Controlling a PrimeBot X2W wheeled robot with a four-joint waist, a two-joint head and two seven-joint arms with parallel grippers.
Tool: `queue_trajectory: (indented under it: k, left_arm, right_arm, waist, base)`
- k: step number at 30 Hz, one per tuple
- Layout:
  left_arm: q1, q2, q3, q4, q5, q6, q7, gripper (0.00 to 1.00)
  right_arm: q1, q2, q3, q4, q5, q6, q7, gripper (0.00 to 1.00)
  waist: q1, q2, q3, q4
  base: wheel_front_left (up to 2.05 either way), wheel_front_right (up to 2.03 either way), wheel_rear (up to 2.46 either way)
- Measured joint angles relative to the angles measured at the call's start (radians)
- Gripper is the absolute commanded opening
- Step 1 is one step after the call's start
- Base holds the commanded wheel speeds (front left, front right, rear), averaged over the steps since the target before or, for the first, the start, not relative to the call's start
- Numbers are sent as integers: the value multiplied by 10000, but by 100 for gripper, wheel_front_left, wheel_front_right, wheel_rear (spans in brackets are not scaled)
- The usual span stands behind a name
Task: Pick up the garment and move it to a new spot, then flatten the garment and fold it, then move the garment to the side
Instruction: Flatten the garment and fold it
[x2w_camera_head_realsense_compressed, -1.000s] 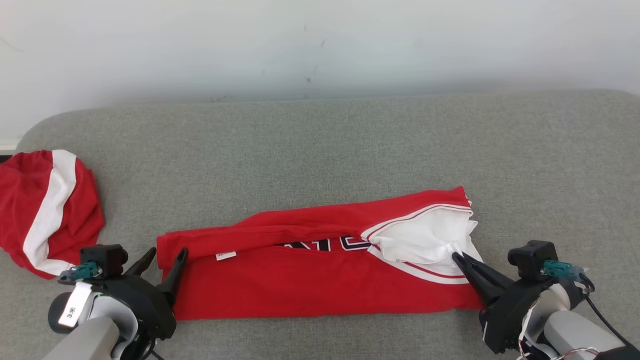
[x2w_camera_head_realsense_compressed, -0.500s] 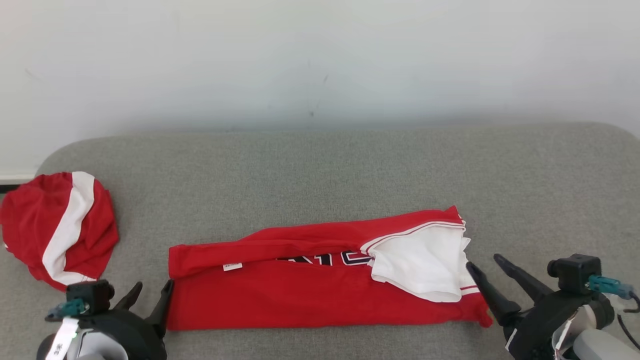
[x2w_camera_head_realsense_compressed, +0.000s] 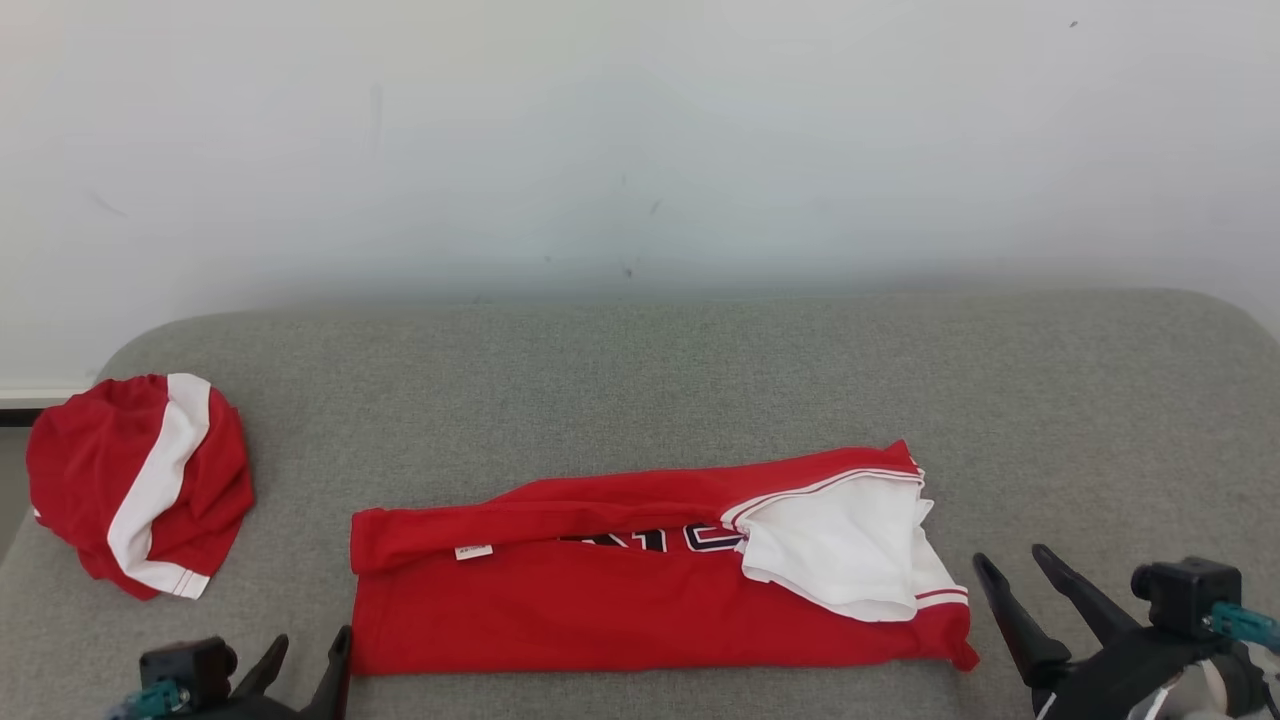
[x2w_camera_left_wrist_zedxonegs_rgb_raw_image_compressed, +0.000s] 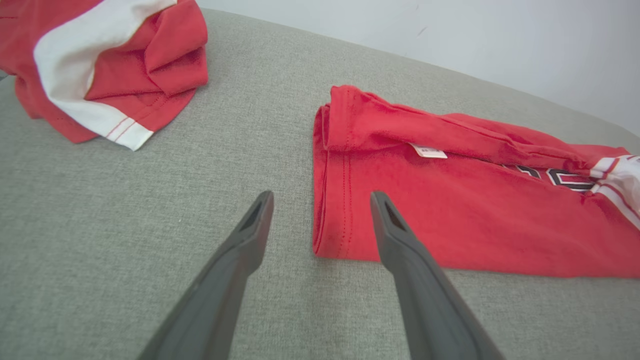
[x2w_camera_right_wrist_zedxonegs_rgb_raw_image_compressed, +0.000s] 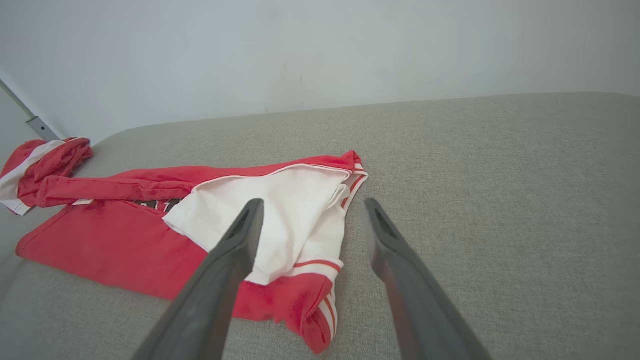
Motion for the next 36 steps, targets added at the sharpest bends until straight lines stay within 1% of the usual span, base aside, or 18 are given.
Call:
queue_trajectory:
  k: [3,6,7,11,13,17,24,28,31,36]
  left_arm:
    - [451,94,230,-502,163,303,0,100]
    - [800,221,562,-1045,353,500,0,100]
    - [981,297,748,-1400,435,579,0,100]
    - [1329,399,1177,-2052,610,696,0,100]
    - [1518,407,1383,-2355,679,731,-2,100]
    - [1858,376,1716,-2857,1024,786,0,100]
    - [2222,393,2251,-3611,1559,865,-2,100]
    - [2311,368,2554,-3981,1785,871,-2,100]
    - [2406,307,2744,-4222,1916,872,-2,100]
    - [2487,81,2872,-4460,2324,872,-2,100]
  right_arm:
    - [345,6,-207,-153,4,-272,-38,100]
    - [550,8,-372,-355,2,-493,-52,100]
    - [657,12,-545,-476,2,-669,-125,100]
    - [691,58,-709,-660,-265,-1035,-134,100]
    - [737,94,-752,-665,-451,-1151,-136,100]
    - [932,251,-844,-807,-568,-1225,-136,100]
    - [1019,247,-1229,-932,-794,-1356,-138,100]
    - [986,311,-1294,-928,-936,-1369,-140,100]
    - [839,435,-1266,-763,-1037,-1421,-140,100]
    - [196,495,-1208,-146,-1172,-1453,-42,100]
  waist:
    - [0,0,-64,16]
    - [0,0,-88,22]
    - [0,0,-91,20]
    - [0,0,-71,0]
    - [2,0,-55,-12]
    - [1,0,-36,-6]
    - [2,0,14,116]
    - [2,0,55,184]
    - [2,0,79,228]
    - [1,0,126,399]
  base:
    - [0,0,0]
    - [0,0,0]
    - [0,0,0]
    - [0,0,0]
    - [0,0,0]
    - [0,0,0]
    - [0,0,0]
    - [0,0,0]
    - [0,0,0]
    - [0,0,0]
